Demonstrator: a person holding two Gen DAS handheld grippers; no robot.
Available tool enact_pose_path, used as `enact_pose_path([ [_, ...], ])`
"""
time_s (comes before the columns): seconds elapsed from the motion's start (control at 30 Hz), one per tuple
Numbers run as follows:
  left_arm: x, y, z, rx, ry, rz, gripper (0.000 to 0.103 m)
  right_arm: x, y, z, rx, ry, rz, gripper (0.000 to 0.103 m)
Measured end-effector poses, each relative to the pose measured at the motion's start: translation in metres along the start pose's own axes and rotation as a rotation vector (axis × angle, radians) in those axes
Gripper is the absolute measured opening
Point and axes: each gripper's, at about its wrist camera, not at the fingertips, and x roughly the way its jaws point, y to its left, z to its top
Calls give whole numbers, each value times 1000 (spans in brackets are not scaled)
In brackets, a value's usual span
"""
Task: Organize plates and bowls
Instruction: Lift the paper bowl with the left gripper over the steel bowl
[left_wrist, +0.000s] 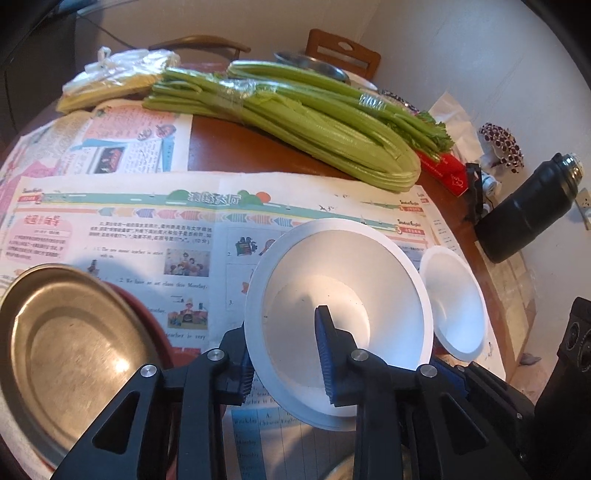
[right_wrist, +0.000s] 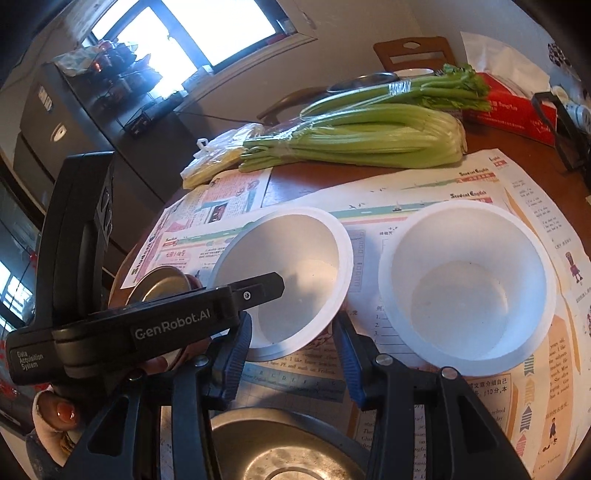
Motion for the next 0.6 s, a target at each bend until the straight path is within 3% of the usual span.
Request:
enact_pose_path([
  [0.6,-49,-17,-24,9,-73,-14,31,-45,15,-15,-57,-65,20,46],
])
